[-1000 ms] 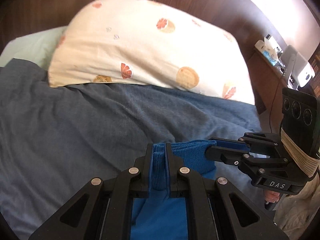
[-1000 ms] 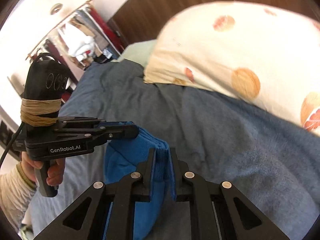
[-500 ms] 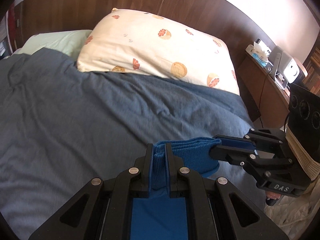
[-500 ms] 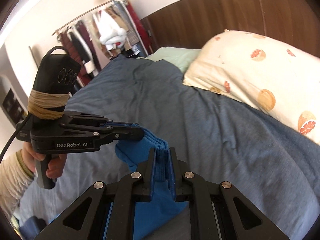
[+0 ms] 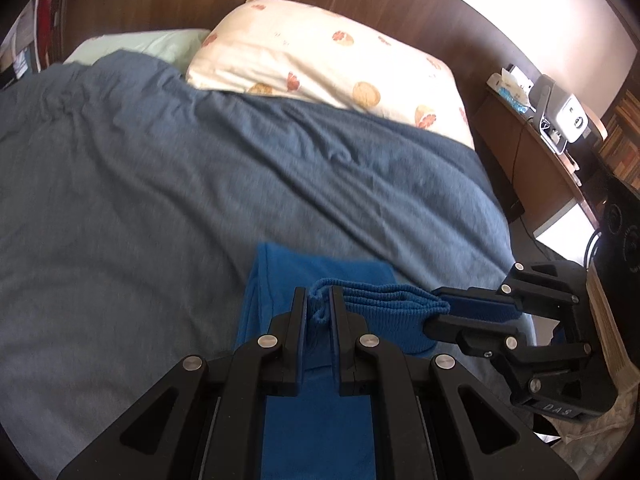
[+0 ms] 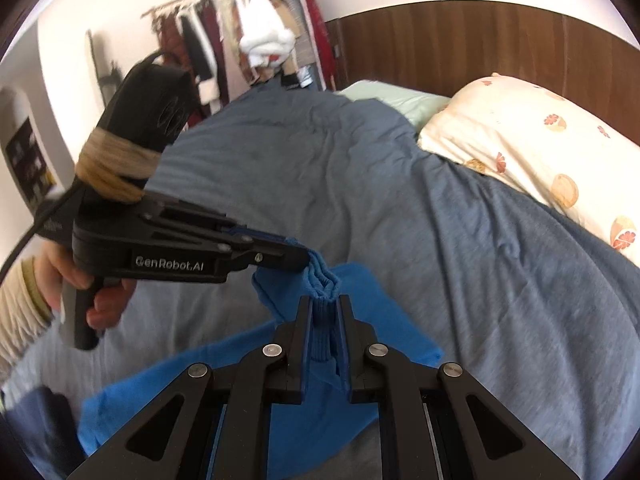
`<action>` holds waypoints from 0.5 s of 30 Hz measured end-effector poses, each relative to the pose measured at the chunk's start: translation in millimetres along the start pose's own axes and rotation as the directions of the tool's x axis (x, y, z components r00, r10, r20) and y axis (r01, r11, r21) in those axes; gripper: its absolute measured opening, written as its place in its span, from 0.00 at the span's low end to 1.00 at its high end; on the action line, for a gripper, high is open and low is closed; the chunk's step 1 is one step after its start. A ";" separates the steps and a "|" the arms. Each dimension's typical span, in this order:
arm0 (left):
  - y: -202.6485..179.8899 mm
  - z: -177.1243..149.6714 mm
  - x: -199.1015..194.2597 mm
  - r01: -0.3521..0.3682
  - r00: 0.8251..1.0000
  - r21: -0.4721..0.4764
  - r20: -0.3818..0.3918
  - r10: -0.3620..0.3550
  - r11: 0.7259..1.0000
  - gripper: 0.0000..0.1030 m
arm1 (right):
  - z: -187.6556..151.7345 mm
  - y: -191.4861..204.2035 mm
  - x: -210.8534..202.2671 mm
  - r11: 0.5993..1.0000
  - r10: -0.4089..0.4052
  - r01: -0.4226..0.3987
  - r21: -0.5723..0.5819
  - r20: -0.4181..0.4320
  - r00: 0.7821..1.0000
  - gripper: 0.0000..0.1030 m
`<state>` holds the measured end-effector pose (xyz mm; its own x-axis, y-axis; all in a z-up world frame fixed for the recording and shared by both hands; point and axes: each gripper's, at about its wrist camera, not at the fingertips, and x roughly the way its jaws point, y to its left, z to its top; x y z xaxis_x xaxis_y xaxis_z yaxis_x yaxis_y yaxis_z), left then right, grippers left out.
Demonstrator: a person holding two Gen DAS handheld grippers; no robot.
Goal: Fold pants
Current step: 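Fold the held pants end over the strip with both grippers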
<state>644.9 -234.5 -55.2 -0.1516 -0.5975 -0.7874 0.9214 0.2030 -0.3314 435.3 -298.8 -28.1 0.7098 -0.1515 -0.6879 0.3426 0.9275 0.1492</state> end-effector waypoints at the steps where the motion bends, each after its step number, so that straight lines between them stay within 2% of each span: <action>1: 1.6 -5.3 -0.1 0.000 1.000 -0.007 -0.001 0.000 1.000 0.11 | -3.9 5.4 2.0 1.000 -0.005 0.005 -0.017 -0.007 1.000 0.12; 15: 19.9 -86.1 2.2 -0.054 0.992 -0.079 -0.116 0.044 0.995 0.11 | -60.6 75.9 26.5 0.973 -0.002 -0.028 -0.228 -0.129 0.992 0.11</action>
<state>632.2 -165.0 -108.2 -0.1511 -0.4938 -0.8563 0.8970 0.2956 -0.3288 442.8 -211.7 -78.1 0.6239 -0.1078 -0.7740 0.1734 0.9848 0.0026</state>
